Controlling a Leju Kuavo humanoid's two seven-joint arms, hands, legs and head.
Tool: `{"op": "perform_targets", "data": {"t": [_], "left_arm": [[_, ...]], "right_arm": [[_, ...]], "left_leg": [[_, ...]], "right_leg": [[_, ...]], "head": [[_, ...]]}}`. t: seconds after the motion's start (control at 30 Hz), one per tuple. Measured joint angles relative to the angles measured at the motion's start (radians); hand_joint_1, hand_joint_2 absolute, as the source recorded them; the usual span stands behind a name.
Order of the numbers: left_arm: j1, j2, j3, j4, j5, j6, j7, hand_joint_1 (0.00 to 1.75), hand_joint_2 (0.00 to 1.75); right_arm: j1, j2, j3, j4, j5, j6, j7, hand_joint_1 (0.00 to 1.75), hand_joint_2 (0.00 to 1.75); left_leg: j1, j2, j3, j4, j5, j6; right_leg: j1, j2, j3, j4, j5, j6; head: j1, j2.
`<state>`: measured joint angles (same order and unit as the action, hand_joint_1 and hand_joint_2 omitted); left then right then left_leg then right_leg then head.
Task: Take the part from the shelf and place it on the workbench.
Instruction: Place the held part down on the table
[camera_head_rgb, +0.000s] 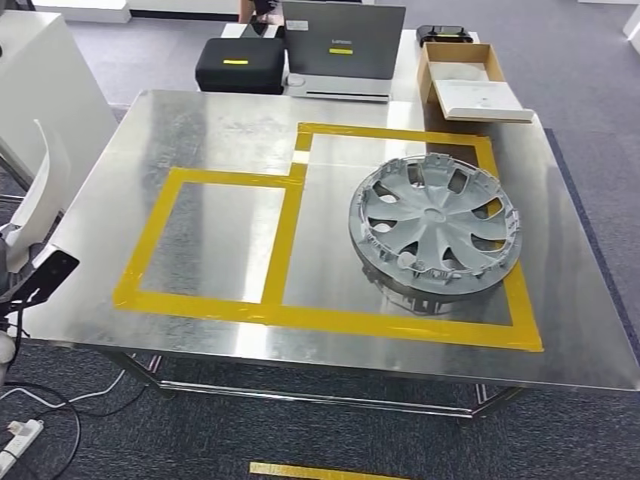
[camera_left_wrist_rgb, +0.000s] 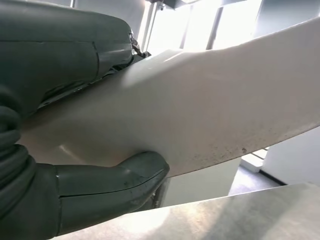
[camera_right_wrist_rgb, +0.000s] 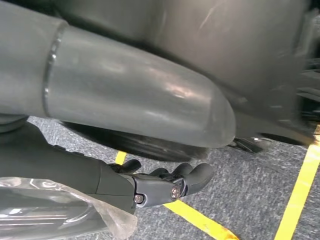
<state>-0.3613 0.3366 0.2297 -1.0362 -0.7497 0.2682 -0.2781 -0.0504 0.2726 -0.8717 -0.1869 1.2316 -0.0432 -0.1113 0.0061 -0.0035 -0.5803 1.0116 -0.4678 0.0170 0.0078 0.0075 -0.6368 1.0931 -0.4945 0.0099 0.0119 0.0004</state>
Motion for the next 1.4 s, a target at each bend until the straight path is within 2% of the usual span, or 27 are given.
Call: {"op": "perform_targets", "data": {"t": [0.03, 0.07, 0.17, 0.2, 0.27, 0.33, 0.37, 0.4, 0.43, 0.47, 0.5, 0.57, 0.67, 0.7, 0.77, 0.83, 0.87, 0.9, 0.93, 1.0, 1.07, 1.17, 1.23, 1.27, 1.33, 1.37, 1.4], "left_arm": [[-0.012, -0.001, -0.003, 0.016, -0.007, -0.008, 0.01, 1.75, 1.75], [-0.023, -0.002, -0.007, 0.032, -0.013, -0.015, 0.018, 1.75, 1.75], [-0.049, -0.013, -0.023, 0.066, -0.02, -0.026, 0.029, 1.75, 1.75], [-0.058, -0.018, -0.028, 0.072, -0.02, -0.03, 0.029, 1.75, 1.75], [-0.079, -0.029, -0.043, 0.081, -0.019, -0.042, 0.029, 1.75, 1.75], [-0.093, -0.041, -0.066, 0.087, -0.019, -0.057, 0.029, 1.75, 1.75], [-0.095, -0.047, -0.078, 0.089, -0.019, -0.063, 0.029, 1.75, 1.75], [-0.097, -0.052, -0.09, 0.091, -0.019, -0.071, 0.029, 1.75, 1.75], [-0.101, -0.057, -0.103, 0.091, -0.019, -0.082, 0.03, 1.75, 1.75], [-0.107, -0.062, -0.116, 0.091, -0.02, -0.095, 0.032, 1.75, 1.75], [-0.115, -0.066, -0.132, 0.091, -0.021, -0.111, 0.035, 1.75, 1.75], [-0.131, -0.076, -0.166, 0.086, -0.025, -0.142, 0.044, 1.75, 1.75], [-0.141, -0.088, -0.223, 0.067, -0.044, -0.169, 0.058, 1.75, 1.75], [-0.145, -0.09, -0.243, 0.059, -0.052, -0.173, 0.063, 1.75, 1.75], [-0.154, -0.093, -0.278, 0.045, -0.065, -0.177, 0.069, 1.75, 1.75], [-0.158, -0.095, -0.303, 0.04, -0.08, -0.177, 0.074, 1.75, 1.75], [-0.159, -0.095, -0.314, 0.039, -0.101, -0.177, 0.079, 1.75, 1.75], [-0.162, -0.093, -0.33, 0.039, -0.136, -0.177, 0.086, 1.75, 1.75], [-0.167, -0.087, -0.352, 0.039, -0.184, -0.179, 0.094, 1.75, 1.75], [-0.186, -0.067, -0.409, 0.04, -0.285, -0.184, 0.102, 1.75, 1.75], [-0.208, -0.043, -0.472, 0.04, -0.356, -0.187, 0.101, 1.75, 1.75], [-0.222, -0.013, -0.546, 0.041, -0.404, -0.183, 0.096, 1.75, 1.75], [-0.228, 0.006, -0.586, 0.04, -0.412, -0.18, 0.096, 1.75, 1.75], [-0.232, 0.015, -0.601, 0.04, -0.415, -0.178, 0.097, 1.75, 1.75], [-0.237, 0.029, -0.625, 0.04, -0.427, -0.173, 0.1, 1.75, 1.75], [-0.238, 0.037, -0.638, 0.04, -0.436, -0.169, 0.1, 1.75, 1.75], [-0.239, 0.045, -0.651, 0.04, -0.447, -0.164, 0.1, 1.75, 1.75]], "right_arm": [[-0.001, 0.0, 0.0, 0.0, -0.001, 0.001, 0.0, 0.0, 0.0], [-0.002, 0.0, 0.0, 0.0, -0.003, 0.002, 0.001, 0.0, 0.0], [-0.002, 0.001, 0.0, 0.0, -0.004, 0.005, 0.01, 0.0, 0.0], [-0.002, 0.002, 0.0, 0.0, -0.004, 0.007, 0.014, 0.0, 0.0], [-0.003, 0.003, 0.0, 0.0, -0.003, 0.011, 0.022, 0.0, 0.0], [-0.003, 0.003, 0.0, 0.0, -0.002, 0.016, 0.028, 0.0, 0.0], [-0.002, 0.003, 0.0, 0.0, -0.002, 0.017, 0.029, 0.0, 0.0], [-0.002, 0.003, 0.0, 0.0, -0.002, 0.019, 0.03, 0.0, 0.0], [-0.002, 0.003, 0.0, 0.0, -0.002, 0.019, 0.03, 0.0, 0.0], [-0.002, 0.003, 0.0, 0.0, -0.002, 0.019, 0.03, 0.0, 0.0], [-0.002, 0.003, 0.0, 0.0, -0.002, 0.02, 0.029, 0.0, 0.0], [-0.003, 0.003, 0.0, 0.0, -0.001, 0.02, 0.028, 0.0, 0.0], [-0.002, 0.003, 0.0, 0.0, 0.001, 0.022, 0.028, 0.0, 0.0], [-0.002, 0.003, 0.0, 0.0, 0.001, 0.022, 0.028, 0.0, 0.0], [-0.002, 0.002, 0.001, 0.0, 0.002, 0.023, 0.027, 0.0, 0.0], [-0.002, 0.002, 0.001, 0.0, 0.002, 0.023, 0.027, 0.0, 0.0], [-0.001, 0.002, 0.001, 0.0, 0.002, 0.024, 0.028, 0.0, 0.0], [-0.001, 0.002, 0.002, 0.0, 0.003, 0.027, 0.028, 0.0, 0.0], [0.0, 0.002, 0.002, 0.0, 0.003, 0.031, 0.027, 0.0, 0.0], [-0.001, 0.001, 0.003, 0.0, 0.006, 0.042, 0.025, 0.0, 0.0], [-0.003, -0.001, 0.005, 0.0, 0.01, 0.051, 0.021, 0.0, 0.0], [-0.001, -0.001, 0.009, 0.0, 0.013, 0.054, 0.016, 0.0, 0.0], [-0.001, -0.001, 0.009, 0.0, 0.013, 0.054, 0.014, 0.0, 0.0], [-0.002, -0.001, 0.009, 0.0, 0.013, 0.054, 0.014, 0.0, 0.0], [-0.002, -0.001, 0.009, 0.0, 0.014, 0.055, 0.014, 0.0, 0.0], [-0.001, -0.001, 0.01, 0.0, 0.015, 0.055, 0.014, 0.0, 0.0], [-0.001, -0.001, 0.01, 0.0, 0.015, 0.055, 0.014, 0.0, 0.0]], "left_leg": [[-0.001, -0.001, -0.001, 0.001, -0.001, -0.003], [-0.002, -0.002, -0.002, 0.001, 0.0, -0.007], [0.0, -0.002, -0.004, 0.002, -0.001, -0.023], [0.001, -0.002, -0.009, 0.015, -0.012, -0.028], [0.005, -0.001, -0.047, 0.103, -0.063, -0.037], [0.009, 0.0, -0.105, 0.235, -0.119, -0.046], [0.012, 0.0, -0.122, 0.272, -0.126, -0.049], [0.014, 0.0, -0.123, 0.273, -0.114, -0.051], [0.017, 0.0, -0.105, 0.233, -0.084, -0.052], [0.02, 0.0, -0.074, 0.167, -0.046, -0.054], [0.02, 0.0, -0.043, 0.101, -0.02, -0.055], [0.018, -0.001, -0.008, 0.022, -0.001, -0.048], [0.013, -0.002, -0.008, 0.012, -0.003, -0.026], [0.014, -0.001, -0.008, 0.01, -0.002, -0.019], [0.015, 0.001, -0.007, 0.007, 0.001, -0.007], [0.012, 0.003, -0.008, 0.008, 0.0, -0.002], [0.01, 0.004, -0.008, 0.008, 0.0, -0.001], [0.009, 0.004, -0.007, 0.008, 0.0, -0.001], [0.008, 0.003, -0.007, 0.008, -0.001, 0.0], [0.008, 0.001, -0.005, 0.009, -0.002, -0.002], [0.004, -0.001, -0.007, 0.01, -0.003, -0.008], [0.003, -0.001, -0.007, 0.007, -0.003, -0.024], [0.005, 0.0, -0.017, 0.036, -0.025, -0.035], [0.005, 0.0, -0.036, 0.08, -0.051, -0.039], [0.006, 0.0, -0.096, 0.21, -0.111, -0.046], [0.006, 0.0, -0.122, 0.264, -0.127, -0.048], [0.006, 0.0, -0.134, 0.286, -0.125, -0.048]], "right_leg": [[0.001, 0.0, 0.026, -0.051, 0.015, -0.004], [0.002, 0.001, 0.04, -0.078, 0.019, -0.006], [0.002, 0.003, 0.048, -0.091, 0.022, -0.016], [-0.001, 0.003, 0.05, -0.095, 0.025, -0.021], [-0.005, 0.001, 0.055, -0.101, 0.028, -0.028], [-0.006, -0.001, 0.055, -0.1, 0.027, -0.03], [-0.006, 0.0, 0.056, -0.1, 0.026, -0.03], [-0.007, 0.0, 0.056, -0.099, 0.026, -0.029], [-0.009, 0.001, 0.057, -0.097, 0.025, -0.027], [-0.01, 0.003, 0.057, -0.093, 0.023, -0.024], [-0.009, 0.003, 0.056, -0.089, 0.02, -0.019], [-0.007, 0.003, 0.051, -0.082, 0.016, -0.007], [-0.008, 0.003, 0.045, -0.08, 0.015, 0.01], [-0.009, 0.002, 0.038, -0.069, 0.006, 0.015], [-0.011, 0.0, -0.004, 0.013, -0.041, 0.022], [-0.01, -0.001, -0.071, 0.154, -0.1, 0.025], [-0.01, -0.001, -0.097, 0.202, -0.112, 0.025], [-0.01, -0.001, -0.106, 0.217, -0.106, 0.024], [-0.01, -0.001, -0.095, 0.189, -0.08, 0.021], [-0.01, -0.001, -0.031, 0.051, -0.01, 0.014], [-0.009, 0.0, 0.024, -0.057, 0.021, 0.008], [-0.009, 0.003, 0.039, -0.079, 0.021, -0.001], [-0.012, 0.004, 0.042, -0.085, 0.024, -0.012], [-0.014, 0.003, 0.044, -0.087, 0.025, -0.016], [-0.013, 0.003, 0.045, -0.087, 0.023, -0.021], [-0.013, 0.003, 0.046, -0.087, 0.023, -0.022], [-0.012, 0.003, 0.046, -0.086, 0.022, -0.023]], "head": [[-0.001, 0.0], [-0.001, 0.0], [-0.001, 0.0], [-0.003, 0.0], [-0.007, 0.0], [-0.008, 0.0], [-0.008, 0.0], [-0.008, 0.0], [-0.008, 0.0], [-0.008, 0.0], [-0.009, 0.0], [-0.008, 0.0], [-0.009, 0.0], [-0.008, 0.0], [-0.003, 0.0], [0.0, 0.0], [-0.001, 0.0], [0.0, 0.0], [-0.001, 0.0], [0.0, 0.0], [-0.001, 0.0], [-0.003, 0.0], [-0.004, 0.0], [-0.005, 0.0], [-0.006, 0.0], [-0.006, 0.0], [-0.006, 0.0]]}}
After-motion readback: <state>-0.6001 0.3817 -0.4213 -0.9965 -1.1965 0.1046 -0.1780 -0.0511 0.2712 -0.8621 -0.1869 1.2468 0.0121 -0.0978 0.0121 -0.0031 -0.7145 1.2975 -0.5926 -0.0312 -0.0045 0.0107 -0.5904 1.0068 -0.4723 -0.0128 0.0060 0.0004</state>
